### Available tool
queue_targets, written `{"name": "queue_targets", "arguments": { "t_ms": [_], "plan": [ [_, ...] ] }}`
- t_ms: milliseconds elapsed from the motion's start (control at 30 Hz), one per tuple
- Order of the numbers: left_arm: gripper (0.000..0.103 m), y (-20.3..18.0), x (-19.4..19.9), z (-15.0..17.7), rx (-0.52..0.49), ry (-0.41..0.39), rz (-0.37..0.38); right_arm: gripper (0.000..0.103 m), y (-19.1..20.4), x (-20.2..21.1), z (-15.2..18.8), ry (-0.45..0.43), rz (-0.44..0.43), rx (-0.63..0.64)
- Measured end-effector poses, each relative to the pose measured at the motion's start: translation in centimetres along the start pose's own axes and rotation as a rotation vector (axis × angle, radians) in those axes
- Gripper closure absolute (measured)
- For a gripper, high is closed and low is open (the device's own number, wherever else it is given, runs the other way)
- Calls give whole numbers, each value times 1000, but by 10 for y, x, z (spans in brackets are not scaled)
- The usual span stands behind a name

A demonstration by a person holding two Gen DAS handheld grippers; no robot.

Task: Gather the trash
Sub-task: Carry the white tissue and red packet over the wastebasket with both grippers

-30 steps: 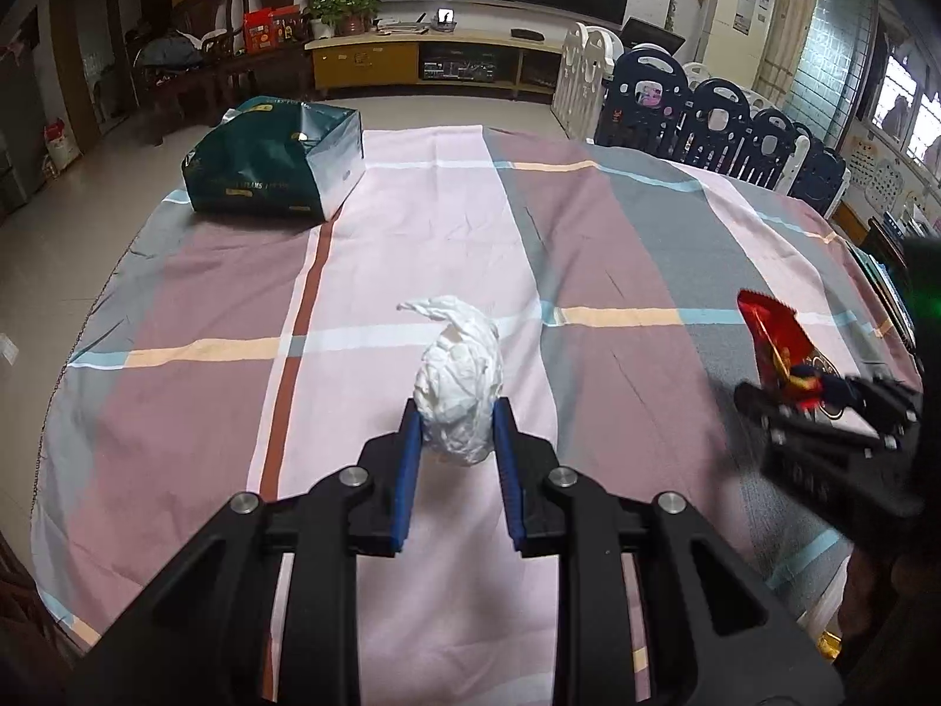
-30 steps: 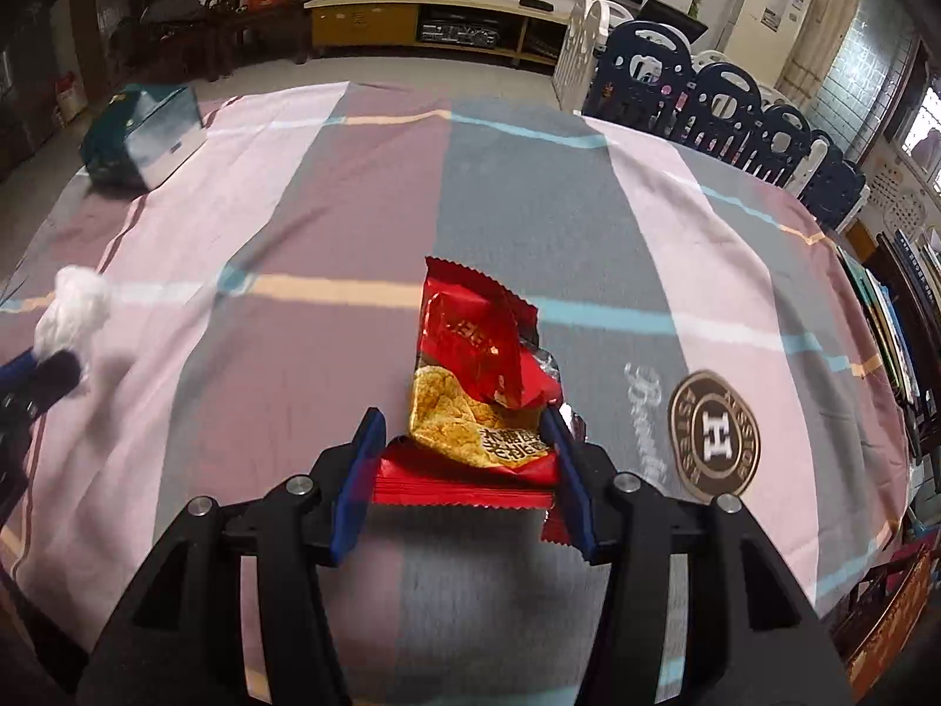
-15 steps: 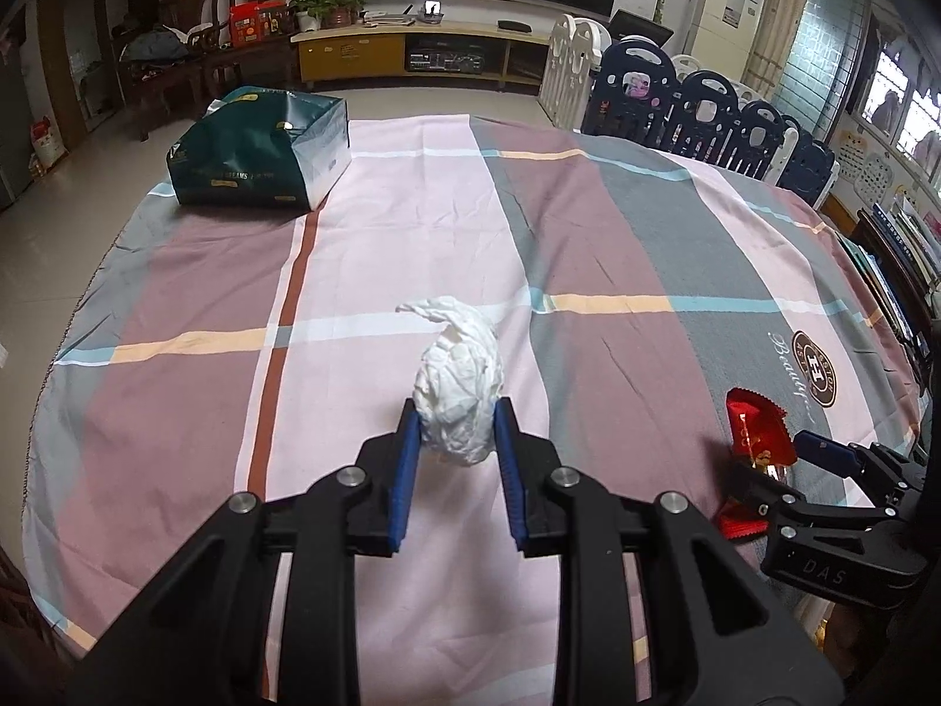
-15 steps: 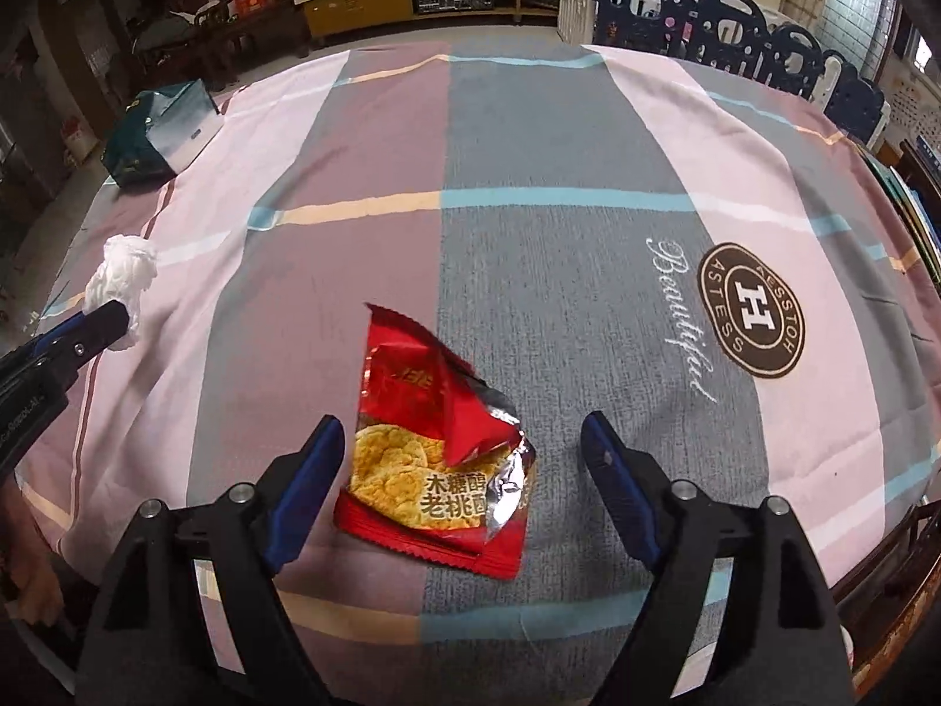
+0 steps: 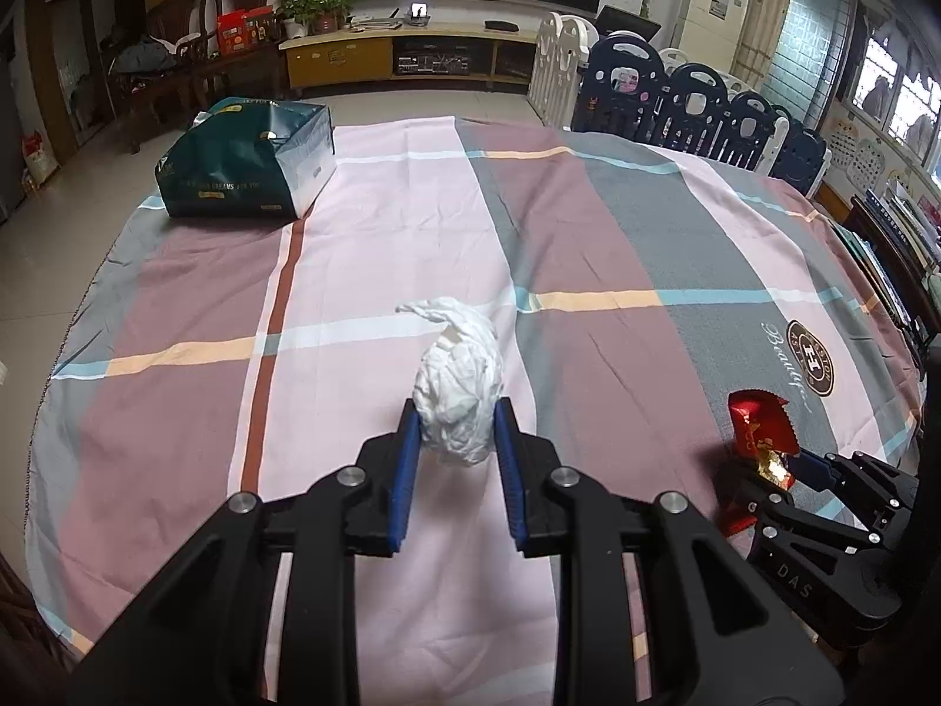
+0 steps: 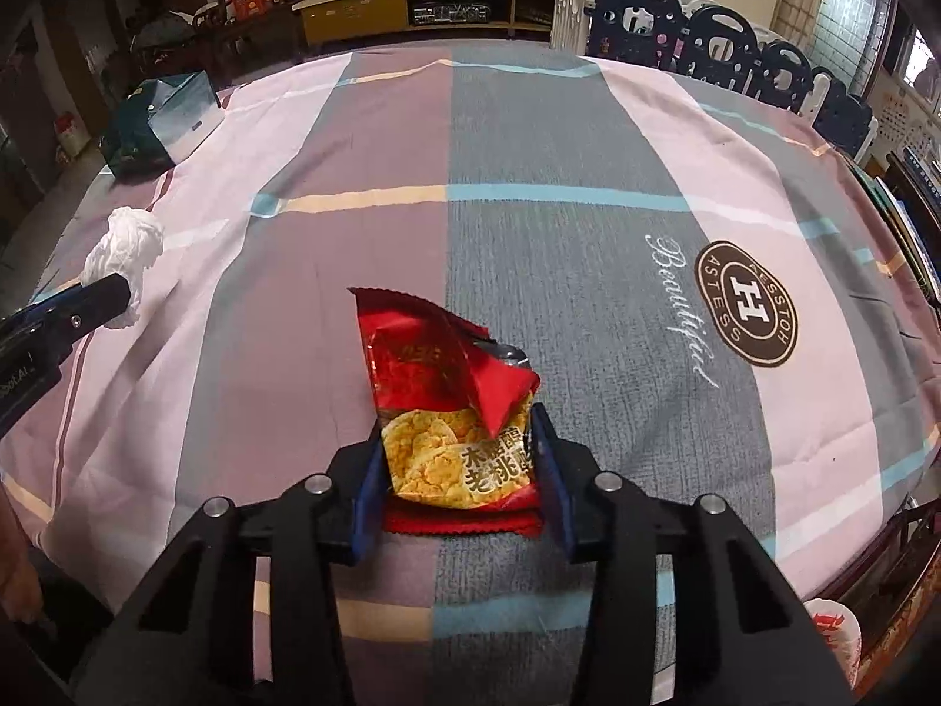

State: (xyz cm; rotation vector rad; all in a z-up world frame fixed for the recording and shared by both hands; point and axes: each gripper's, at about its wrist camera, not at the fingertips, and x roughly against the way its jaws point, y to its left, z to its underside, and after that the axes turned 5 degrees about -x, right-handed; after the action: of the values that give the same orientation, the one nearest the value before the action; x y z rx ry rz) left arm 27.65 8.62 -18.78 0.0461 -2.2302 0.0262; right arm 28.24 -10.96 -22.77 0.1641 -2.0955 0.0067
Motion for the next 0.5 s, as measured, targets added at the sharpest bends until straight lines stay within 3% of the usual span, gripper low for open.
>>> {"name": "queue_targets", "arguments": {
  "t_ms": [500],
  "plan": [
    [77,-1,2,0,-9,-9,-10,60,6,20,3,-44,41,-10]
  ]
}}
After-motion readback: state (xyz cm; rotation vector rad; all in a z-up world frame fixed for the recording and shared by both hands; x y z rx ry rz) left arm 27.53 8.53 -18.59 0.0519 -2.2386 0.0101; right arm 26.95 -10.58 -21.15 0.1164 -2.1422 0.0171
